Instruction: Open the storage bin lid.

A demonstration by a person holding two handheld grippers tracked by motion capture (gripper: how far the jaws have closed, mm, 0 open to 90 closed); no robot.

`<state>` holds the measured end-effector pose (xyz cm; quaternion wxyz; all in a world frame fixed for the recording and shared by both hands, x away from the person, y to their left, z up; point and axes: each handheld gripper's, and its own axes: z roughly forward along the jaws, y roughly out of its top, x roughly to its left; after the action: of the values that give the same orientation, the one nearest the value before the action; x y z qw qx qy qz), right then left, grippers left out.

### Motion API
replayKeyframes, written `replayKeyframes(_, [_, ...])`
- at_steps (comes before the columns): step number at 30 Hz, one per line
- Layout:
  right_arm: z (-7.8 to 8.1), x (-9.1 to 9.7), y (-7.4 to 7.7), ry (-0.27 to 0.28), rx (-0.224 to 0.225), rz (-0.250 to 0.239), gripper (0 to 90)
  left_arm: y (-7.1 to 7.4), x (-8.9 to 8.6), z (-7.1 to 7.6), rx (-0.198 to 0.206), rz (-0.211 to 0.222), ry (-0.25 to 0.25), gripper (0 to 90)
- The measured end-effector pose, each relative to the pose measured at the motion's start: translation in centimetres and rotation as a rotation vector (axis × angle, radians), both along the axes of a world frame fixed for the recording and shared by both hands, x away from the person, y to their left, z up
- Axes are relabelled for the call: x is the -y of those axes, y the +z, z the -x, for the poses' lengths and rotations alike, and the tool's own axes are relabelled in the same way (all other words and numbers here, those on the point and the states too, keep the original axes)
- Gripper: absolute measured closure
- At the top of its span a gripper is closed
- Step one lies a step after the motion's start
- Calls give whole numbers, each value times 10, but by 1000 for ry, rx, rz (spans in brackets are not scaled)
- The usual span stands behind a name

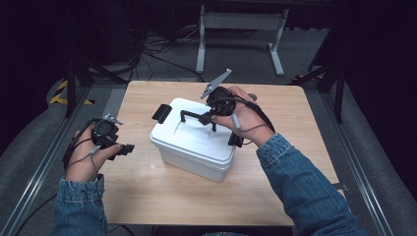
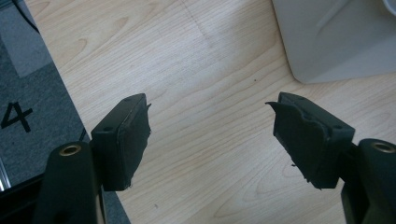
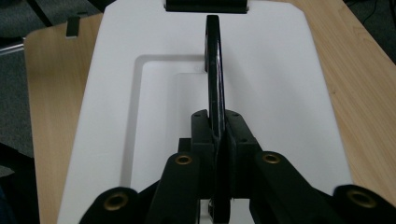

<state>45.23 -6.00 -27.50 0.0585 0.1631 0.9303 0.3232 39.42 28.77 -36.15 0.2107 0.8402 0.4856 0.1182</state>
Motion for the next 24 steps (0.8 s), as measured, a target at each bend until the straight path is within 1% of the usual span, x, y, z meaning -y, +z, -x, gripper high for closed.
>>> replayKeyframes(2, [1,1,3,5,2,-8,848,0,0,0,1,0,-1,279])
replayKeyframes(4, [4,3,10,5,22,-19,848,-1,2,0,-3,3,-2,278])
replayKeyframes(7, [5,4,14,5,27,-27,849,0,2,0,-3,-1,-6,279])
replayKeyframes(8, [6,6,18,4,36,-35,849,0,2,0,-1,-1,-5,278])
replayKeyframes(10, [7,6,19,-1,39,-36,848,0,2,0,-1,0,-5,278])
replayKeyframes(12, [7,10,22,-2,44,-51,848,0,2,0,-1,-1,-6,278])
replayKeyframes(16, [8,14,25,-10,50,-64,848,0,1,1,1,7,-3,278])
replayKeyframes(22, [6,26,27,-36,52,-72,848,1,2,1,-3,8,-11,275])
replayKeyframes(24, [5,36,28,-56,51,-83,848,0,2,1,-1,3,-14,272])
